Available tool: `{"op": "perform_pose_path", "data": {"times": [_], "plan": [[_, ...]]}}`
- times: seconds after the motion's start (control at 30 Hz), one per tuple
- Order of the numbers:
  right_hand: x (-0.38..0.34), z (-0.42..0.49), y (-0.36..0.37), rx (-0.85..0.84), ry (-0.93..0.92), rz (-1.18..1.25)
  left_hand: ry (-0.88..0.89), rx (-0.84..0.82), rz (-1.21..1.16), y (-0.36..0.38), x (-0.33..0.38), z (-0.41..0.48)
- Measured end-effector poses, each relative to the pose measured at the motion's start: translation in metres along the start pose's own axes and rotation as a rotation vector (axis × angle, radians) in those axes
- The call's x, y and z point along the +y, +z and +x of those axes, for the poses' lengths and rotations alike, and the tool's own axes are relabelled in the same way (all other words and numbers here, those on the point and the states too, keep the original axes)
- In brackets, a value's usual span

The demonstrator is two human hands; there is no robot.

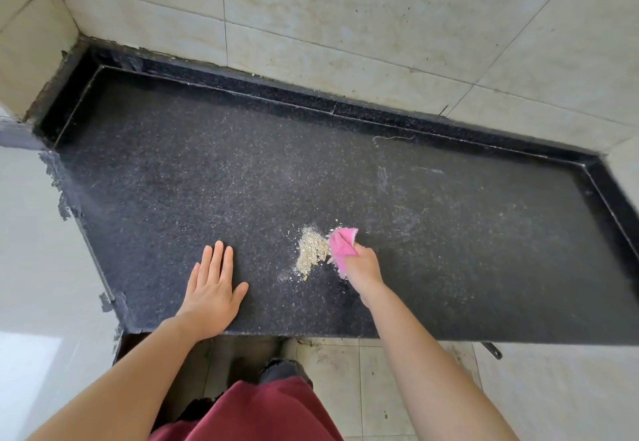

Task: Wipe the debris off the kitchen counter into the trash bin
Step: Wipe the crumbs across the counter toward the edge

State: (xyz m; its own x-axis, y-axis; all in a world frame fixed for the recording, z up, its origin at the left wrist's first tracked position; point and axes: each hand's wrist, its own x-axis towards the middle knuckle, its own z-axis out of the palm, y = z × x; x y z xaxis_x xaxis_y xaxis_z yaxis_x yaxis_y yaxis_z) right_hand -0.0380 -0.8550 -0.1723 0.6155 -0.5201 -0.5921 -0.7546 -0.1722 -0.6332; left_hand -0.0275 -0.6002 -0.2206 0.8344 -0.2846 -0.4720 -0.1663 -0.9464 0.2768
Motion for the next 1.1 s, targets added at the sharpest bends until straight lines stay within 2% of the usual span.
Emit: {"op": "perform_pose_path", "data": {"times": [0.07, 0.2, 0.3, 0.37, 0.47, 0.63, 0.73, 0.83, 0.97, 1.1], "plan": [[-0.003, -0.006, -0.017, -0.033, -0.051, 0.116, 0.003, -0.003, 0.001, 0.0, 0.0, 0.0], [0.023, -0.003, -0.076, 0.185, -0.008, 0.184, -0.005, 0.005, 0.023, 0.0, 0.001, 0.0], [0.055, -0.007, -0.106, 0.373, 0.158, 0.038, -0.005, -0.005, 0.024, -0.001, 0.001, 0.0], [0.078, -0.014, -0.106, 0.423, 0.208, -0.097, -0.008, 0.0, 0.016, 0.0, 0.002, 0.0], [0.102, -0.021, -0.073, 0.432, 0.156, -0.198, -0.017, 0.012, 0.025, 0.001, 0.003, 0.001], [0.077, -0.04, 0.007, 0.301, -0.054, -0.237, -0.006, 0.013, 0.012, 0.001, 0.003, 0.001], [0.051, -0.036, 0.023, 0.185, -0.034, -0.009, 0.001, 0.029, 0.005, 0.004, 0.002, 0.001], [0.024, -0.02, 0.004, 0.243, -0.055, 0.138, 0.001, 0.035, 0.015, 0.005, 0.002, 0.001], [0.002, 0.029, -0.032, 0.321, -0.007, -0.037, -0.004, 0.063, 0.057, 0.007, 0.001, 0.002], [-0.011, 0.062, -0.029, 0.224, -0.062, -0.337, -0.016, 0.043, 0.055, 0.006, 0.003, 0.002]]}}
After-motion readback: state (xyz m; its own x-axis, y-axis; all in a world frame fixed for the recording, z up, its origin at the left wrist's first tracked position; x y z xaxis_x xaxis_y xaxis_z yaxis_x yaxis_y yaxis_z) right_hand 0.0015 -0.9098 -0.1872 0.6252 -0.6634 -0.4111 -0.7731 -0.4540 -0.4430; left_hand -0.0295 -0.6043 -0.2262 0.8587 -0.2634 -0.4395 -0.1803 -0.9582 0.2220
